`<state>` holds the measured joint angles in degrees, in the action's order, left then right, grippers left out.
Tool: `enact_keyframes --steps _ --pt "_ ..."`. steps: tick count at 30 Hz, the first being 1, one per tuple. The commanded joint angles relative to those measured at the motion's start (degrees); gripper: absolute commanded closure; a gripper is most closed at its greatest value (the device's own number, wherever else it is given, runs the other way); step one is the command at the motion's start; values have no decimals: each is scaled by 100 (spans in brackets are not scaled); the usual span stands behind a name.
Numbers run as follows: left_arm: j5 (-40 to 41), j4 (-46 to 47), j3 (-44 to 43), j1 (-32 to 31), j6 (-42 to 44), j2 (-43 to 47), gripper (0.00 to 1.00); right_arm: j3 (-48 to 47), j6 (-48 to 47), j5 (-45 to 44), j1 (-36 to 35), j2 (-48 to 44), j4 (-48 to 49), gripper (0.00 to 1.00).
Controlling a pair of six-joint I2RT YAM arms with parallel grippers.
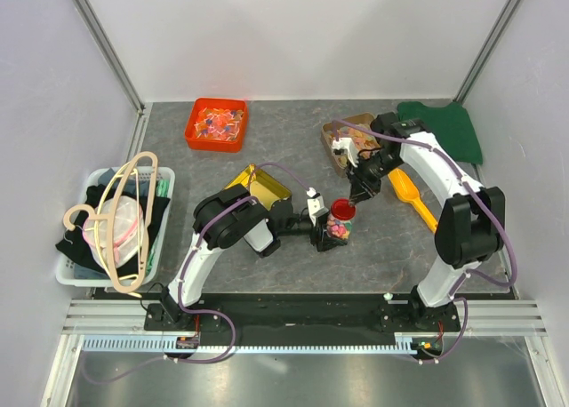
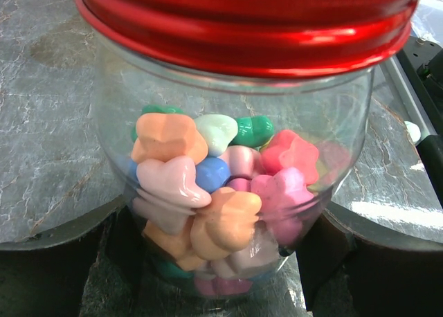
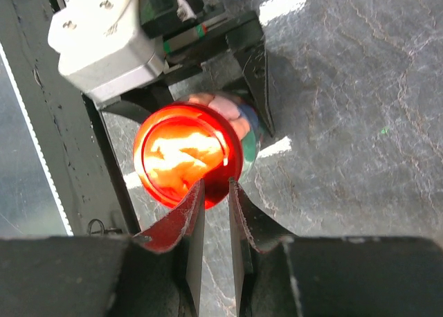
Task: Pack the candies
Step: Screw the bottle lid onto the packing bottle.
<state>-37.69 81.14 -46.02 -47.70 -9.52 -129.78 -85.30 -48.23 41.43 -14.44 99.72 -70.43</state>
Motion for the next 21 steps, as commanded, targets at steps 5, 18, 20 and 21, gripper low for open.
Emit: enact_keyframes --steps 5,18,20,21 --pt "386 1422 5 121 -191 -144 98 558 -99 23 -68 -392 -1201 75" --pt "342 1422 14 112 -173 -145 98 -161 235 -364 -68 -647 -832 62" --pt "350 1422 5 112 -173 -145 98 -583 270 -337 -68 -525 -832 60" --pt "342 1422 14 112 -173 -145 98 -741 279 -285 -68 -480 -814 58"
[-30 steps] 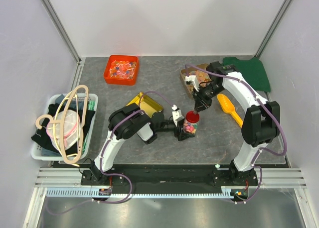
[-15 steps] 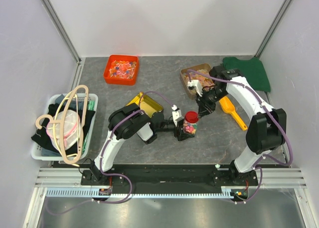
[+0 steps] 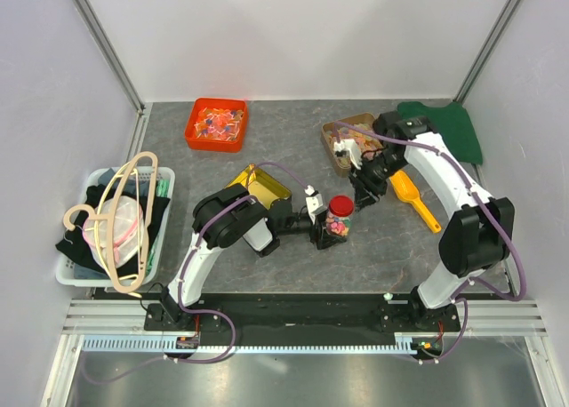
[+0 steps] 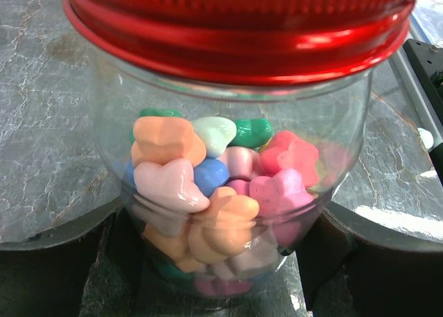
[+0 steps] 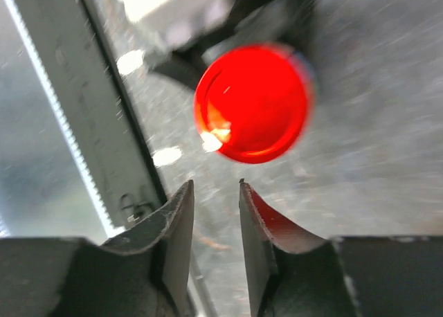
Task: Pack the candies
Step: Screw the bottle lid onto the packing bottle.
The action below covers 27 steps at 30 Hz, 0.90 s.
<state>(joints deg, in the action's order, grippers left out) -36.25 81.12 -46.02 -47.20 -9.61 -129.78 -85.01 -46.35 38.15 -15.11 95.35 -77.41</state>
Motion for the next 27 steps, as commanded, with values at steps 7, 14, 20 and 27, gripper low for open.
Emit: enact_keyframes --steps 7,14,20,27 --pt "171 1424 5 62 -164 -153 98 -1719 144 78 -211 808 129 46" --pt "171 1424 -21 62 -173 -162 98 -2124 56 333 -554 1363 129 44" --pt "180 1424 -21 62 -173 -162 98 -1932 -41 456 -598 1539 129 45" --pt "180 1424 -12 62 -182 -162 98 -1510 -173 492 -598 1513 147 49"
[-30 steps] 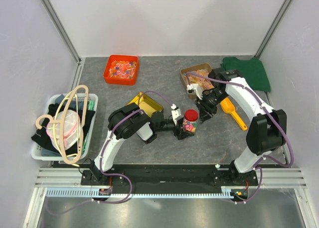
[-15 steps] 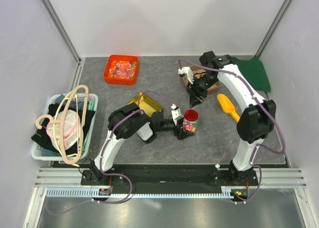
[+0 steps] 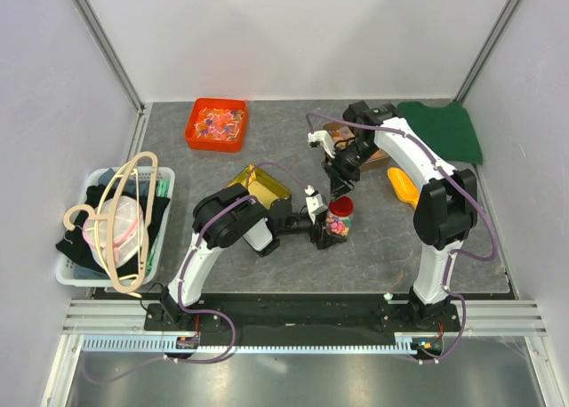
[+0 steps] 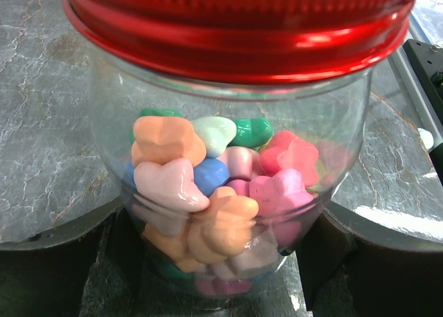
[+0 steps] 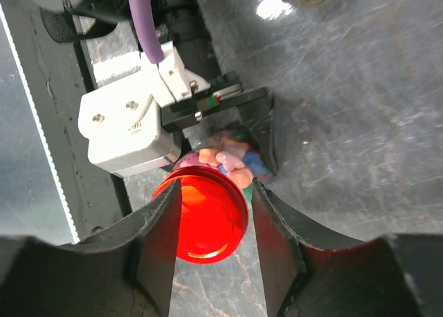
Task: Pack the candies
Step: Screw the bottle lid onto the packing bottle.
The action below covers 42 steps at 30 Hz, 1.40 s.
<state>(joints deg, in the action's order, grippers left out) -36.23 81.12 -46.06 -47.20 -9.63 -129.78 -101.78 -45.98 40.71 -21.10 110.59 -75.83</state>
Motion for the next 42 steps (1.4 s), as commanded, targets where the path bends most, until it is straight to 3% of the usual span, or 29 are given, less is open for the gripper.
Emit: enact_keyframes --steps 1,16,42 --pt "186 1424 -8 62 -180 -162 98 228 -219 236 1 -19 -10 50" --pt "195 1424 -8 71 -197 -153 98 817 -289 139 247 -213 -37 74" --pt "213 1433 -8 71 -206 -153 98 1564 -333 -195 449 -1091 -564 74"
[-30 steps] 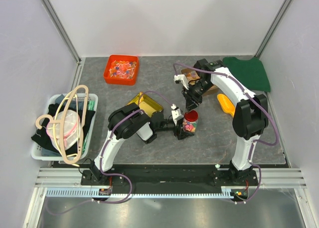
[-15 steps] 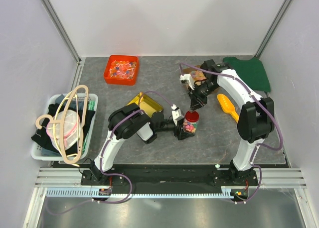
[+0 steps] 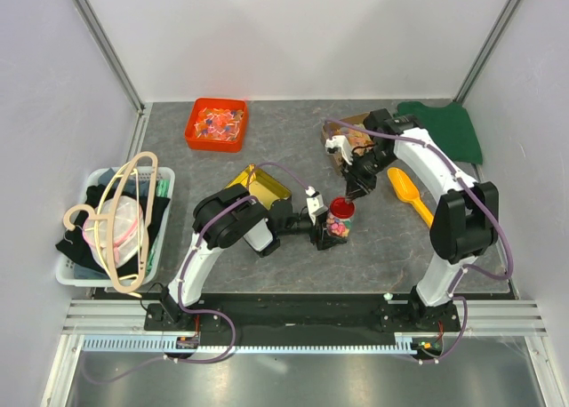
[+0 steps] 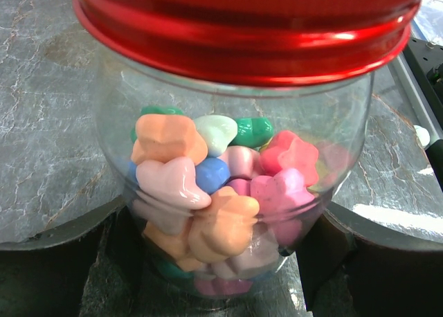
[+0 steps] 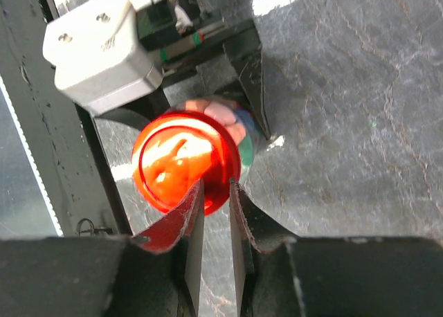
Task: Pack the candies
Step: Screw the bottle lid onto the packing bottle.
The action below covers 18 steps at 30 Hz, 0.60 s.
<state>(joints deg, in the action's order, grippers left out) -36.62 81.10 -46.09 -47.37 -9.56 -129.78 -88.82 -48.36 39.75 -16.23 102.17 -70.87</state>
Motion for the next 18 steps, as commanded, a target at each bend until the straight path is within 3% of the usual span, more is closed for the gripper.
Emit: enact_keyframes --steps 1,12,18 --pt "252 1426 3 88 -213 -153 98 312 -86 -90 -38 -329 -1060 74" --pt "234 1426 -6 88 -195 -144 98 594 2 -19 -47 -663 -1069 73" --pt "234 1426 -6 88 -204 -145 98 -38 98 -266 -47 -778 -973 59"
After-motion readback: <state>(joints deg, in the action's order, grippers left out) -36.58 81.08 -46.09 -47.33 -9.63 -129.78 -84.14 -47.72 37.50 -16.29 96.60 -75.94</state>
